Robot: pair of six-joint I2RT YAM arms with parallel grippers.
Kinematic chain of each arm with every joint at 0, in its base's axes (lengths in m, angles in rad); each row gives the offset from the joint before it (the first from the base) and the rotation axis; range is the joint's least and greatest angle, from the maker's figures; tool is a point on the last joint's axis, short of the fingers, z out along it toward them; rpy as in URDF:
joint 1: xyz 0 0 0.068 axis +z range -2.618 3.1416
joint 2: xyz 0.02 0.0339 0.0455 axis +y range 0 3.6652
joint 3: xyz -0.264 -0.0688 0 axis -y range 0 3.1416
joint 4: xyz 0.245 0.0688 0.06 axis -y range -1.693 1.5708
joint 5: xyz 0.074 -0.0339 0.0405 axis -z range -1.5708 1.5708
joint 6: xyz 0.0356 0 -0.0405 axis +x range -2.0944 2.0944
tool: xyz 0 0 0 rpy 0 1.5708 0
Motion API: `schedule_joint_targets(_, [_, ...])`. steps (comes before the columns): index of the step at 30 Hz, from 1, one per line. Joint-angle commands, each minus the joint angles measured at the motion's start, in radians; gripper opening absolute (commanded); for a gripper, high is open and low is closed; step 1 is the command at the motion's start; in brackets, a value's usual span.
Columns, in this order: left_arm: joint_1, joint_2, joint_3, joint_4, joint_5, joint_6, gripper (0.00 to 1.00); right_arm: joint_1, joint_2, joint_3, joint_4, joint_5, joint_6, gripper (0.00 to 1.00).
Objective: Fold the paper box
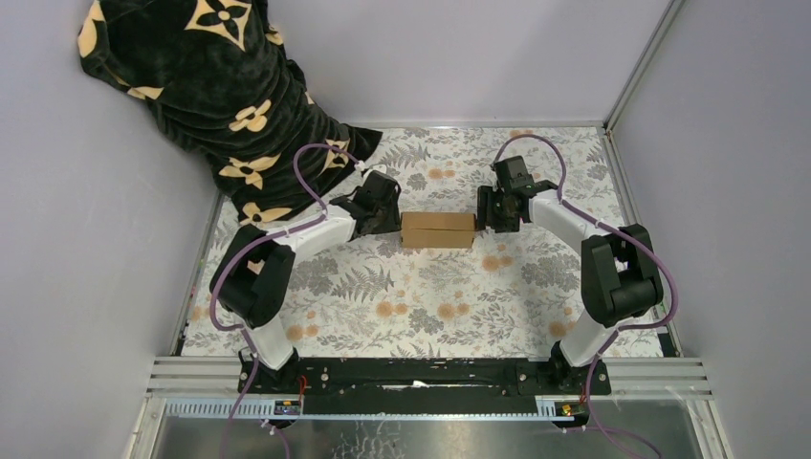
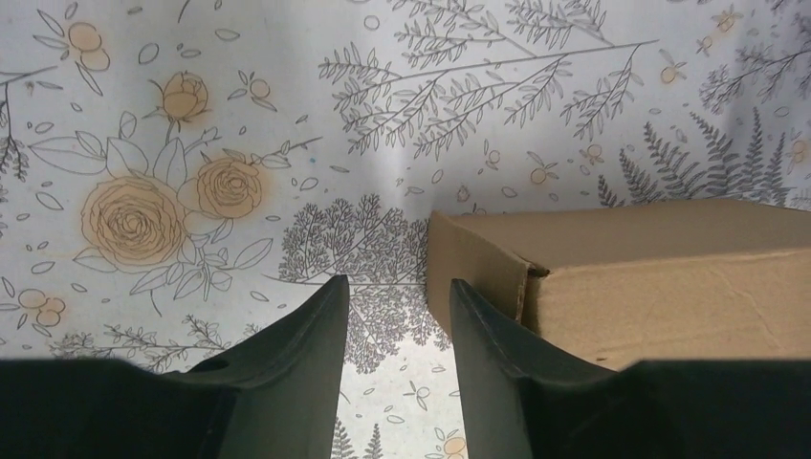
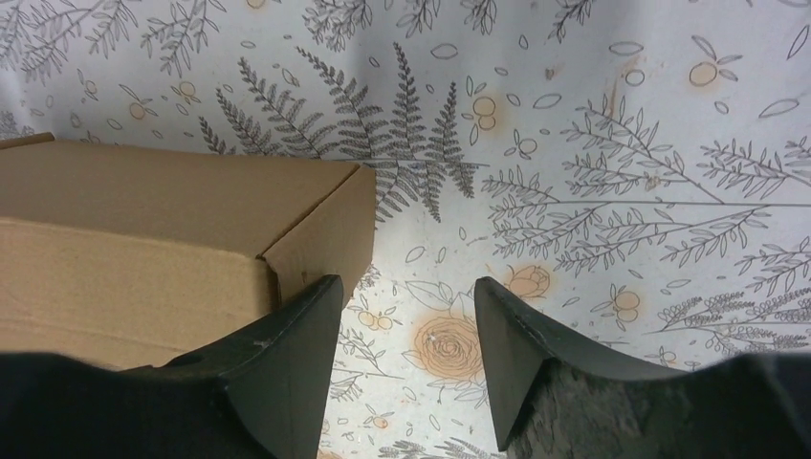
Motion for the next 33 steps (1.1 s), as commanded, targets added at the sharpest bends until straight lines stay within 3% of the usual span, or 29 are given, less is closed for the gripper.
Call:
schedule_joint_targets(1, [0.002,-0.007,-0.021,0.123,0.017,-0.004,0.49,0.001,-0.014,0.019,0.093,-0.023,-0.015,0.61])
schedule_joint_targets(12, [-0.059,-0.154,-0.176,0.338,-0.045,0.030,0.49,0.034,-0.129,-0.141,0.314,-0.073,-0.052,0.60])
schedule_joint_targets(21, [-0.267,-0.194,-0.341,0.399,-0.218,-0.030,0.49,0.196,-0.241,-0.378,0.361,0.114,0.019,0.60])
schedule_joint_targets(28, [-0.387,-0.215,-0.472,0.367,-0.272,-0.165,0.49,0.260,-0.343,-0.471,0.268,0.191,0.156,0.60])
schedule_joint_targets(33, [-0.398,-0.251,-0.465,0.184,-0.340,-0.245,0.51,0.261,-0.440,-0.509,0.143,0.236,0.261,0.64])
